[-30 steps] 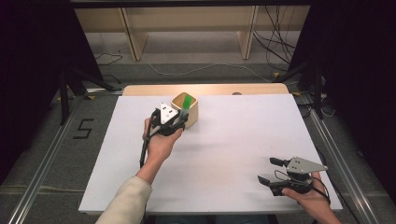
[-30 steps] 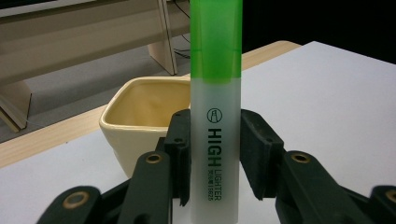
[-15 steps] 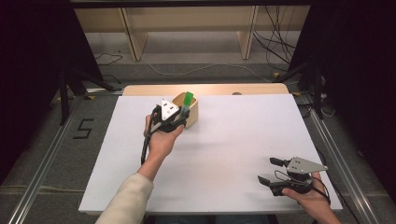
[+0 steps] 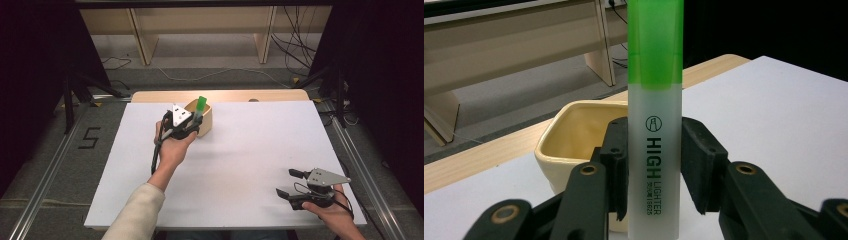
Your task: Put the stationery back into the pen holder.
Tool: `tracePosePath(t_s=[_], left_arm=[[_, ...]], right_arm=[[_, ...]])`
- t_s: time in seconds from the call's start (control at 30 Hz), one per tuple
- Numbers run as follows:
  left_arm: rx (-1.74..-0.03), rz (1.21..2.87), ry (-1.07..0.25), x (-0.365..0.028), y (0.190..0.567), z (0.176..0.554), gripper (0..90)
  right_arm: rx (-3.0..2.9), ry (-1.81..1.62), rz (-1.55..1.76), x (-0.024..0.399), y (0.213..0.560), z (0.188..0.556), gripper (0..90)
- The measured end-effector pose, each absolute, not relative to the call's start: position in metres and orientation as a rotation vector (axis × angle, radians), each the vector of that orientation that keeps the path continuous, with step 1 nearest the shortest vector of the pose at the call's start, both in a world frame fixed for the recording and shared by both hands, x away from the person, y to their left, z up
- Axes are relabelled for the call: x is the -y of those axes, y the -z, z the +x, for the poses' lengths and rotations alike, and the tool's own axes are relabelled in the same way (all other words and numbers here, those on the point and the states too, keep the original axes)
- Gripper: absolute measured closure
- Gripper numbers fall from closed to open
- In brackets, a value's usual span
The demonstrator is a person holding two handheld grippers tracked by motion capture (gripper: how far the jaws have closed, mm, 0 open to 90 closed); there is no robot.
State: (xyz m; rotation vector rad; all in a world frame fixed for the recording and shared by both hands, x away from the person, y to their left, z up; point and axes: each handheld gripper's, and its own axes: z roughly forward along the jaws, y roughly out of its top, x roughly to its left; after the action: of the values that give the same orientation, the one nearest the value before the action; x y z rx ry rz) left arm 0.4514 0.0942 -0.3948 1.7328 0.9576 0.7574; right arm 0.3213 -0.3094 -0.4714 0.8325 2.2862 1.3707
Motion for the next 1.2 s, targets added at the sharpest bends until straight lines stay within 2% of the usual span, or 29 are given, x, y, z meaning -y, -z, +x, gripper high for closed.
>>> tracePosePath(t_s=[1.2], left_arm=[[-0.956, 1.719, -0.771, -0.089, 0.386, 0.467, 66.0]], right_arm=[[-2.288, -1.371, 0.835, 0.31, 0.471, 0.321, 17.1]])
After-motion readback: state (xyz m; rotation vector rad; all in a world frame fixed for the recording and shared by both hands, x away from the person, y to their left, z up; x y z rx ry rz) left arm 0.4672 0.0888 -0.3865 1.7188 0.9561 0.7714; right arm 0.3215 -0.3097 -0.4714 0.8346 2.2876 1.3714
